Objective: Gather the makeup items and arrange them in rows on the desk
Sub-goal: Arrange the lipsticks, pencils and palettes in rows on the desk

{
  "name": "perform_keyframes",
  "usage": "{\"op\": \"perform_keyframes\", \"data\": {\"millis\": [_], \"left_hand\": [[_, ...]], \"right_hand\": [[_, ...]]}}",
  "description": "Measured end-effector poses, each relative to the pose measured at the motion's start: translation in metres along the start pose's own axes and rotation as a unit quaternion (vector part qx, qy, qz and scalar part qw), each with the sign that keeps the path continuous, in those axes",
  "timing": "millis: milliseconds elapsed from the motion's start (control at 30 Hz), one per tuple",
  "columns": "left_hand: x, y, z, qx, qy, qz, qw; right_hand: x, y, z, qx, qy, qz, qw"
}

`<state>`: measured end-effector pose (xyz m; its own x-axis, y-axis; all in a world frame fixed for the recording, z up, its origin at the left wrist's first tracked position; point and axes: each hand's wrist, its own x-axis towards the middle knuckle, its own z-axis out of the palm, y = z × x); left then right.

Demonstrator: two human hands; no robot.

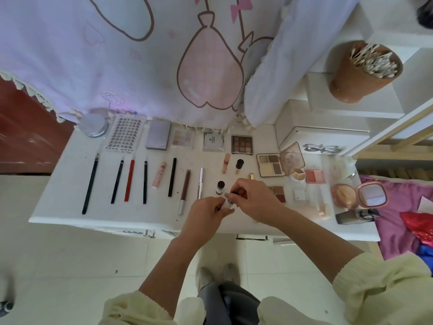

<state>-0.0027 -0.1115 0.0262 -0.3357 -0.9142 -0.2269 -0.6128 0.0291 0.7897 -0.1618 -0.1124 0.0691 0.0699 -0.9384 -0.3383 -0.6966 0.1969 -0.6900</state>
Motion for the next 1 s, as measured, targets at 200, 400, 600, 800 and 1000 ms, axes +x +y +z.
{"op": "perform_keyframes", "data": {"millis": [200,400,600,800,1000], "left_hand": [[-0.006,-0.002,0.0,-0.014,0.01,0.0,1.0],[-0.012,0.008,0.0,0.004,0.037,0.018,0.999],[-0.014,0.011,0.001,0.024,0.049,0.009,0.998],[-0.019,0.01,0.007,0.026,0.058,-0.002,0.998],[-0.019,0.01,0.007,0.017,0.067,-0.004,0.998]], "right_hand": [[-0.004,0.003,-0.011,-0.015,-0.036,-0.028,0.999],[-0.005,0.006,-0.011,-0.036,-0.033,-0.025,0.999],[-0.011,0.005,-0.017,-0.005,-0.018,-0.003,1.0],[-0.011,0.008,-0.021,0.01,-0.049,-0.025,0.998],[-0.01,0.001,-0.017,0.001,-0.034,0.015,0.999]]}}
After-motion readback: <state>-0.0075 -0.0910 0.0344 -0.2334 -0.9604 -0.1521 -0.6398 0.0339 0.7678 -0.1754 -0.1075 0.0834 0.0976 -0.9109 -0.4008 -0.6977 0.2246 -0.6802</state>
